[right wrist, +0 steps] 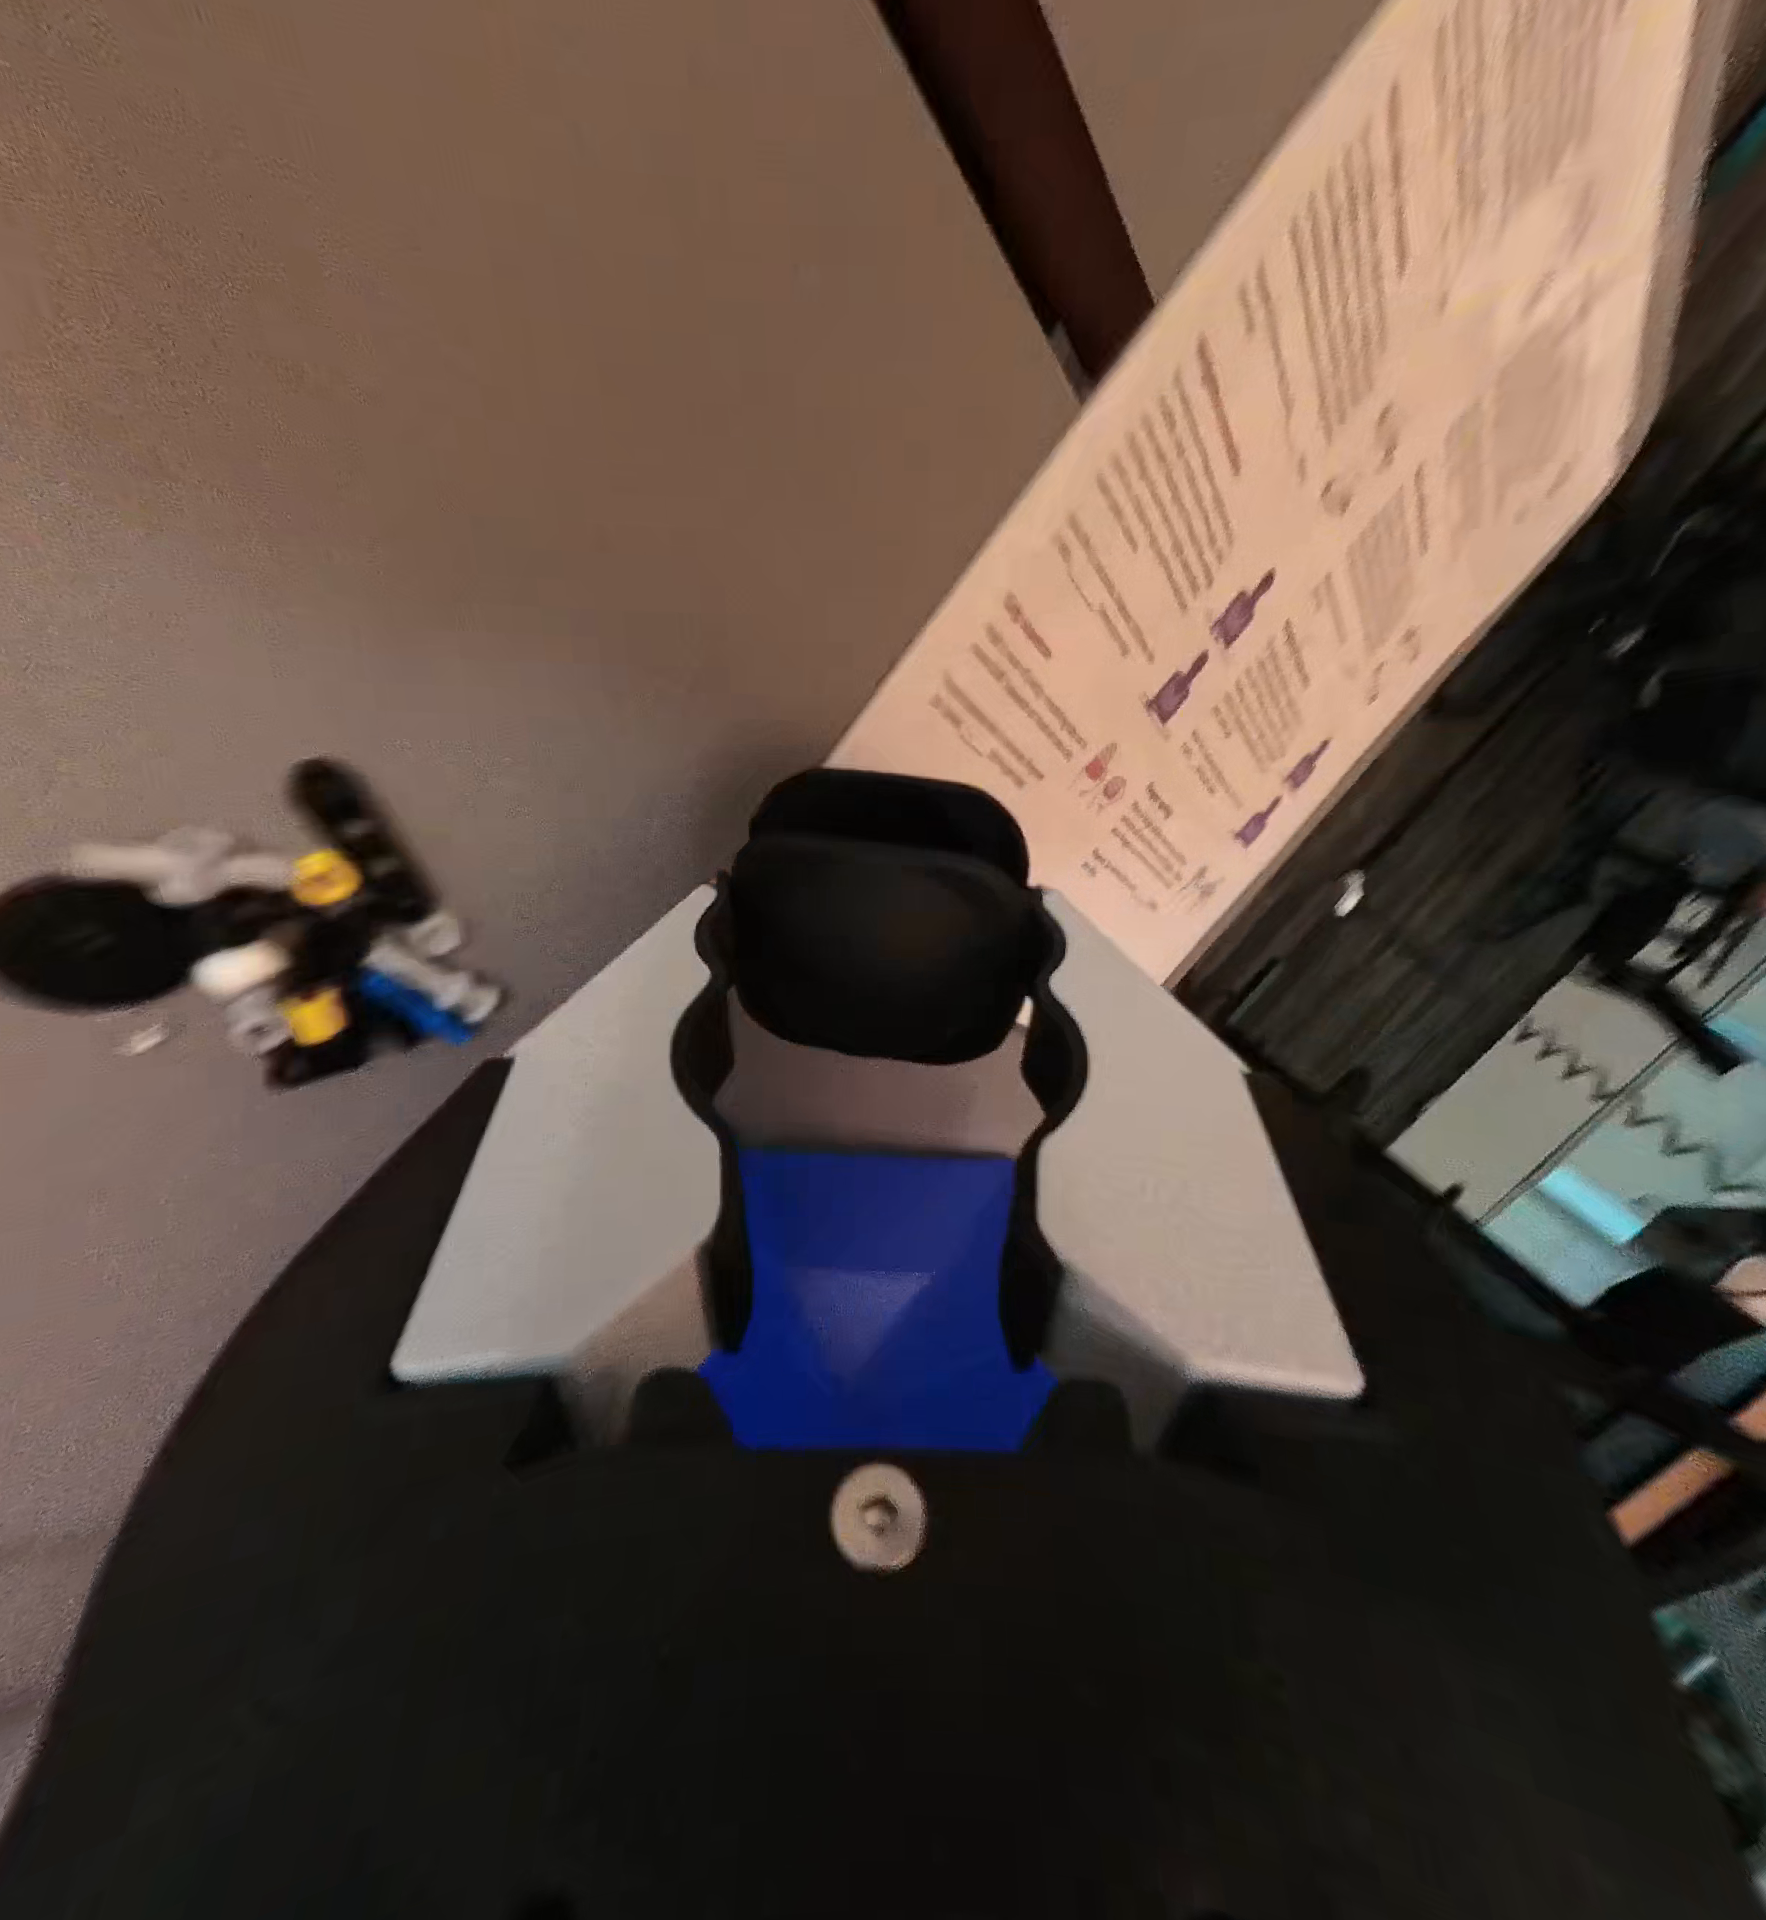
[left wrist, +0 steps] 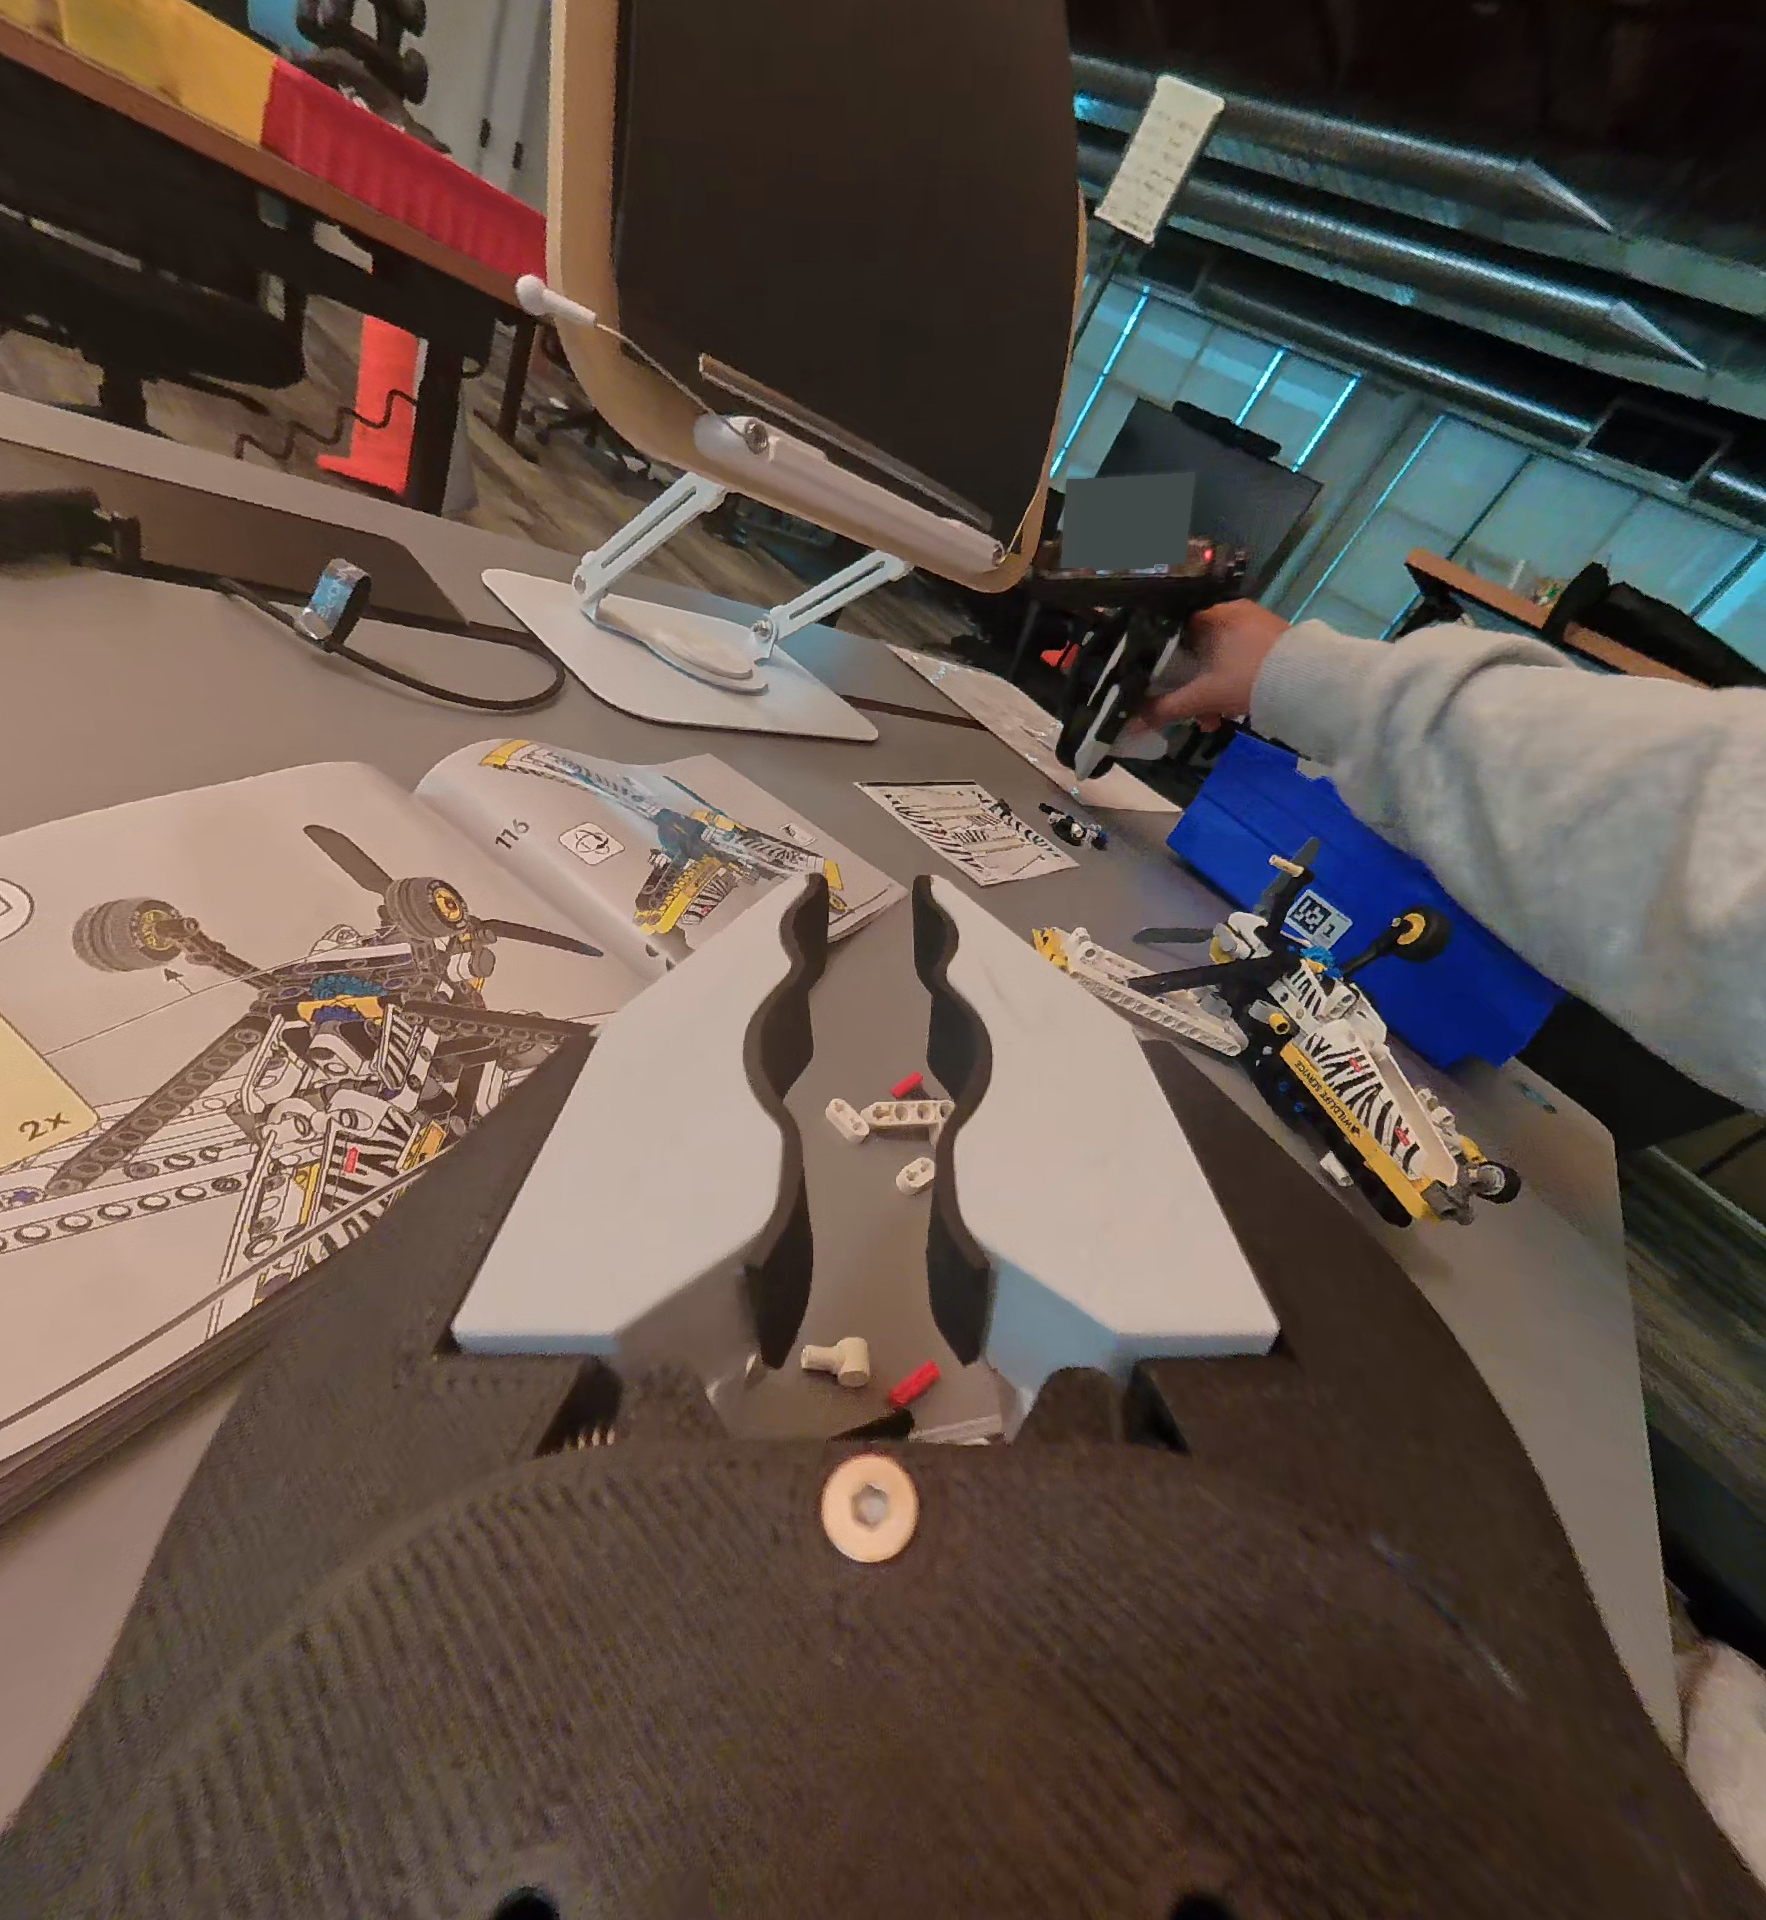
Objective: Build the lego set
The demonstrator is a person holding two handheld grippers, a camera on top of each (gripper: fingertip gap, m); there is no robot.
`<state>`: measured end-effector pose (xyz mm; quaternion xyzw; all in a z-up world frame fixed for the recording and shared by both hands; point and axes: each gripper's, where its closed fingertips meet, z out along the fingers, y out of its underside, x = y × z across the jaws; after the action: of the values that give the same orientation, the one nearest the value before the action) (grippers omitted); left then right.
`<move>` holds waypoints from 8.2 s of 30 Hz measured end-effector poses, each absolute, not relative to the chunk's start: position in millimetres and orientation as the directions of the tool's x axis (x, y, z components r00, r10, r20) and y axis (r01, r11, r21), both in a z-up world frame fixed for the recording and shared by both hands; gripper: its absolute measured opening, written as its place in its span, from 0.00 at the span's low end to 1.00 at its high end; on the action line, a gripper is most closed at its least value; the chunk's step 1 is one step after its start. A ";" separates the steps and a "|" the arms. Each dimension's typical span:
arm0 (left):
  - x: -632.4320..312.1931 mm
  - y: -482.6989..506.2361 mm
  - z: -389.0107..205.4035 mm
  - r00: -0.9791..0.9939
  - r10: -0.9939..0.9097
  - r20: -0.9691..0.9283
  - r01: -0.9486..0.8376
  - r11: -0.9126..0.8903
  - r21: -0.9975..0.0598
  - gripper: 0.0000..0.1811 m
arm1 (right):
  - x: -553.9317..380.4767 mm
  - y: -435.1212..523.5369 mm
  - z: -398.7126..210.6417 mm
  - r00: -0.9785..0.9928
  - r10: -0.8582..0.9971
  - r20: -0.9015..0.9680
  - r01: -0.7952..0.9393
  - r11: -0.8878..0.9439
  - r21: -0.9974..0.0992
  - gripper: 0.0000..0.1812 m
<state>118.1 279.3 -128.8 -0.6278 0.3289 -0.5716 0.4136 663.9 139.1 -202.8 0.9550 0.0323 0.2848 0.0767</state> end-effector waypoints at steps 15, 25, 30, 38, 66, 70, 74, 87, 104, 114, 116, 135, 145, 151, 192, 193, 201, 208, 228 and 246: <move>120.9 271.9 -131.1 0.081 -0.876 0.476 0.032 -0.475 -0.879 0.09 | 694.7 136.1 -198.9 0.761 0.201 0.616 0.040 -0.964 0.265 0.33; 120.7 270.6 -132.5 0.106 -0.899 0.425 0.017 -0.425 -0.905 0.09 | 627.9 140.5 -111.9 0.699 0.112 0.706 0.171 -0.985 -0.013 0.36; 121.7 268.8 -132.8 0.109 -0.907 0.408 0.009 -0.409 -0.912 0.09 | 474.4 149.9 -59.3 0.796 0.046 0.604 0.356 -0.842 -0.405 0.35; 119.0 277.9 -138.2 0.183 -0.923 0.340 -0.043 -0.353 -0.935 0.29 | 151.4 122.9 -79.6 0.926 0.377 0.024 0.148 -0.301 -0.942 0.34; 145.4 301.9 -222.9 0.367 -0.930 0.006 -0.716 -0.286 -0.637 0.13 | 81.2 72.2 -107.7 0.782 0.620 -0.072 -0.149 0.075 -0.986 0.21; 139.4 323.3 -225.1 0.358 -0.922 -0.146 -0.740 -0.186 -0.646 0.19 | 83.8 74.1 -107.1 0.776 0.623 -0.100 -0.175 0.060 -0.983 0.21; 143.7 328.6 -229.5 0.304 -0.928 -0.218 -0.770 -0.104 -0.629 0.23 | 85.5 75.6 -106.6 0.771 0.626 -0.121 -0.195 0.051 -0.979 0.21; 156.2 343.9 -227.0 0.290 -0.925 -0.244 -0.778 -0.079 -0.624 0.21 | 86.2 74.8 -104.9 0.777 0.619 -0.113 -0.196 0.069 -0.978 0.21; 163.5 319.7 -223.4 0.419 -0.888 0.188 -0.595 -0.425 -0.682 0.07 | 88.5 75.1 -103.2 0.776 0.618 -0.124 -0.214 0.073 -0.974 0.21; 166.9 317.0 -234.7 0.419 -0.890 0.178 -0.630 -0.426 -0.649 0.06 | 89.0 74.7 -102.8 0.777 0.618 -0.123 -0.216 0.077 -0.973 0.21; 164.1 311.6 -234.9 0.407 -0.894 0.187 -0.644 -0.426 -0.636 0.04 | 89.2 74.8 -102.8 0.776 0.618 -0.124 -0.217 0.077 -0.973 0.21; 136.5 225.4 -233.6 0.243 -0.909 0.338 -0.743 -0.399 -0.538 0.02 | 89.5 74.0 -103.0 0.777 0.617 -0.122 -0.215 0.078 -0.974 0.20; 123.0 243.4 -195.0 0.311 -0.901 0.303 -0.568 -0.432 -0.701 0.20 | 88.2 72.2 -102.9 0.783 0.613 -0.103 -0.199 0.090 -0.976 0.20; 65.1 253.2 -213.8 0.454 -0.877 0.158 -0.565 -0.420 -0.710 0.36 | 87.5 71.5 -103.1 0.785 0.612 -0.096 -0.192 0.093 -0.977 0.20; 15.4 245.9 -123.5 0.176 -0.893 0.413 0.100 -0.402 -0.910 0.27 | 64.0 210.0 -224.2 0.399 0.350 0.847 0.917 -0.158 -0.367 0.00; 15.3 246.9 -124.9 0.173 -0.889 0.423 0.101 -0.411 -0.906 0.27 | 72.9 212.7 -225.0 0.394 0.341 0.853 0.918 -0.187 -0.349 0.00; 19.0 246.7 -132.4 0.177 -0.884 0.433 0.070 -0.428 -0.901 0.27 | 107.0 217.9 -216.3 0.413 0.285 0.865 0.896 -0.300 -0.329 0.00; 41.1 233.0 -151.4 0.233 -0.893 0.385 -0.060 -0.408 -0.911 0.31 | 122.4 172.3 -195.8 0.756 0.127 0.642 0.609 -0.497 -0.618 0.01; 69.9 217.0 -238.5 0.220 -0.973 0.065 -0.688 -0.202 -0.697 0.63 | 221.7 112.6 -227.6 0.408 0.037 0.912 0.476 -0.861 -0.178 0.00; 84.7 222.1 -224.3 0.193 -0.972 0.135 -0.623 -0.228 -0.748 0.45 | 187.9 193.9 -221.4 0.399 0.046 0.916 0.642 -0.727 -0.244 0.07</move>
<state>84.7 222.1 -224.3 -0.7194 0.5543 -0.3103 0.2810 187.9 193.9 -221.4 0.7817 0.2200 0.5022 -0.2971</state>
